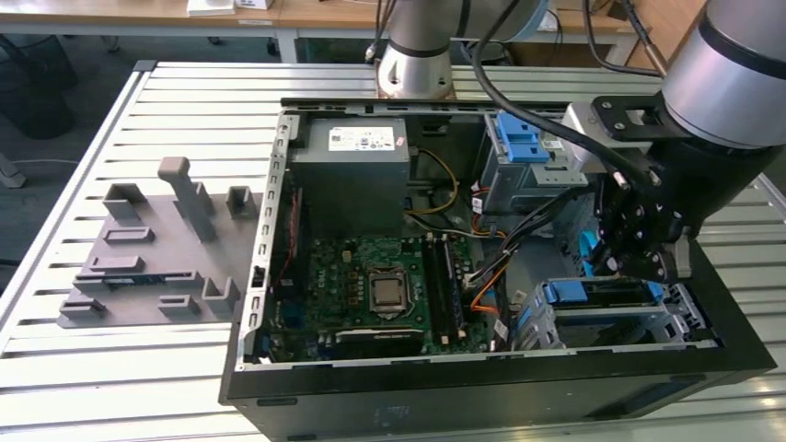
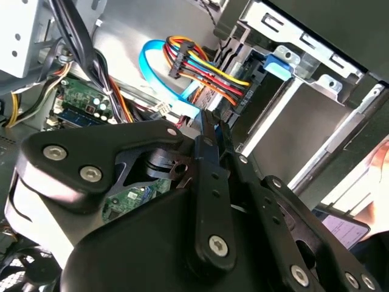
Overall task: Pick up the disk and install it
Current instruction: 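Insert the second disk wire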
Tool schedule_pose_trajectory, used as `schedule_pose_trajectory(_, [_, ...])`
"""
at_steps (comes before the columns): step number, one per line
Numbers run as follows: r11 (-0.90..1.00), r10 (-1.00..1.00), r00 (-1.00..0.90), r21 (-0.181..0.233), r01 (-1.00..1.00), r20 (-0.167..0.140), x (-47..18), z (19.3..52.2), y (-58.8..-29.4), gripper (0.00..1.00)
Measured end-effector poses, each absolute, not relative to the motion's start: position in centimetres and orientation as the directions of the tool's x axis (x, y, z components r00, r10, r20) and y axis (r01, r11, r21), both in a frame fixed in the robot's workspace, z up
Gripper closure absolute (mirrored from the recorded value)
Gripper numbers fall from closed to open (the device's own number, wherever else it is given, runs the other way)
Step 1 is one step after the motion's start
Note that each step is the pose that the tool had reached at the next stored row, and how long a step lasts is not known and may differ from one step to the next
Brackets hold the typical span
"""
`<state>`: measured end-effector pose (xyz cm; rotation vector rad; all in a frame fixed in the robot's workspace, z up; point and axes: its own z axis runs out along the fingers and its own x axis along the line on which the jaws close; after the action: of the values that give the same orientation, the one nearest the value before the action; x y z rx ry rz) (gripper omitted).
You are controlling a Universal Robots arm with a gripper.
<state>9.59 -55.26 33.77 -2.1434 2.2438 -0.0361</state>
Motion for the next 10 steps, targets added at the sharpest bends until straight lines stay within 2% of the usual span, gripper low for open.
schedule_pose_trajectory(10, [0.046, -0.999, -0.045, -0.043, -0.998, -0.012, 9.59, 33.61, -55.97, 0.84])
